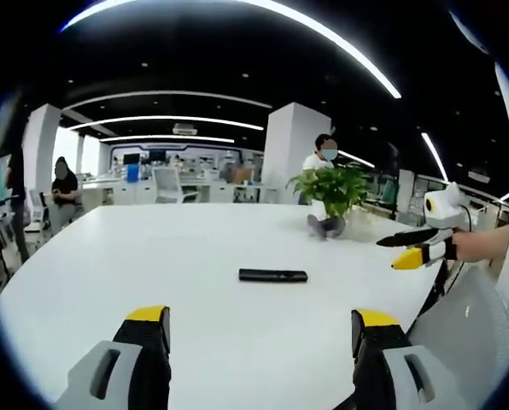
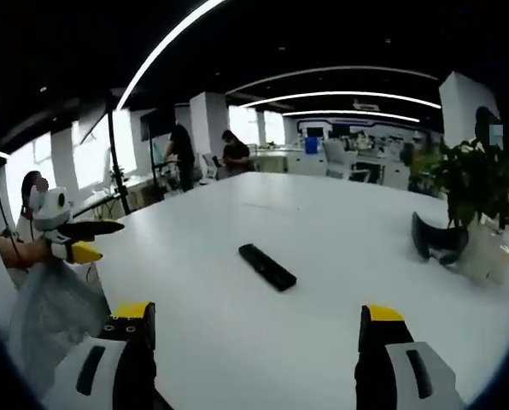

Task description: Press the specified remote control buttons in sequence, fully releasing each button before pressing the next.

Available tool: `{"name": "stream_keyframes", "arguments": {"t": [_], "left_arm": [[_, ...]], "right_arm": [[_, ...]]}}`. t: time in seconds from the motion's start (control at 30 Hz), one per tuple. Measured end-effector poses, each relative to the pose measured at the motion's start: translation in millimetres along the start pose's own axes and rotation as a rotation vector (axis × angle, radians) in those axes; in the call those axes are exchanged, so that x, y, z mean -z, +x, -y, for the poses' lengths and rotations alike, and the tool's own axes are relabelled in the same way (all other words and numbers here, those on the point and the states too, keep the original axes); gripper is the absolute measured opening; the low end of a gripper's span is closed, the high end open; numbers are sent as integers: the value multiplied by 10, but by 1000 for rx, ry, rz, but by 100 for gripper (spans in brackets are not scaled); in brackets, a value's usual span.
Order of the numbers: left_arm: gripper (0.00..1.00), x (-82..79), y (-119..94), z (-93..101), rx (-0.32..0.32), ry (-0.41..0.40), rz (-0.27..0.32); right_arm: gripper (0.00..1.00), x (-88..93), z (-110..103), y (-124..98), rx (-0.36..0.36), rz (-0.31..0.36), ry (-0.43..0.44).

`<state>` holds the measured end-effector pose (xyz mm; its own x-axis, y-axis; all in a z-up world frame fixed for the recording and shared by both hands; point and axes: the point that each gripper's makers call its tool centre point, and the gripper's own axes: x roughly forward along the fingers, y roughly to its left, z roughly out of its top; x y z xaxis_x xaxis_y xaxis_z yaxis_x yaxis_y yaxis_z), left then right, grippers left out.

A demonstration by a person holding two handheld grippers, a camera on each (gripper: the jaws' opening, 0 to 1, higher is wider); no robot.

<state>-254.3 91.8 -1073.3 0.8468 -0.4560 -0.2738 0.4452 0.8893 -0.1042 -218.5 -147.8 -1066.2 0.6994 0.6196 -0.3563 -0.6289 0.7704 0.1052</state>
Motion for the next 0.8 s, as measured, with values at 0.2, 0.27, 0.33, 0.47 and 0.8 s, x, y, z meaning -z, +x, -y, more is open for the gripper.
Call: {"name": "stream_keyframes", "arguments": {"t": [0.2, 0.27, 0.33, 0.47, 0.8], "left_arm": [[91, 2, -4, 3, 0, 2, -2], [91, 7, -3, 7, 1, 2, -5], [91, 12, -3, 13, 2, 9, -8], [91, 21, -1, 20, 4, 13, -14], [90, 35, 2, 22, 4, 25, -23]], "right_arm": [[99, -55, 34, -134, 30, 80, 72], [99, -39, 16, -156, 40, 88, 87], [99, -25, -7, -165, 44, 95, 92], [98, 36, -40, -140, 61, 63, 51], [92, 166, 13, -138, 51, 30, 45]]}}
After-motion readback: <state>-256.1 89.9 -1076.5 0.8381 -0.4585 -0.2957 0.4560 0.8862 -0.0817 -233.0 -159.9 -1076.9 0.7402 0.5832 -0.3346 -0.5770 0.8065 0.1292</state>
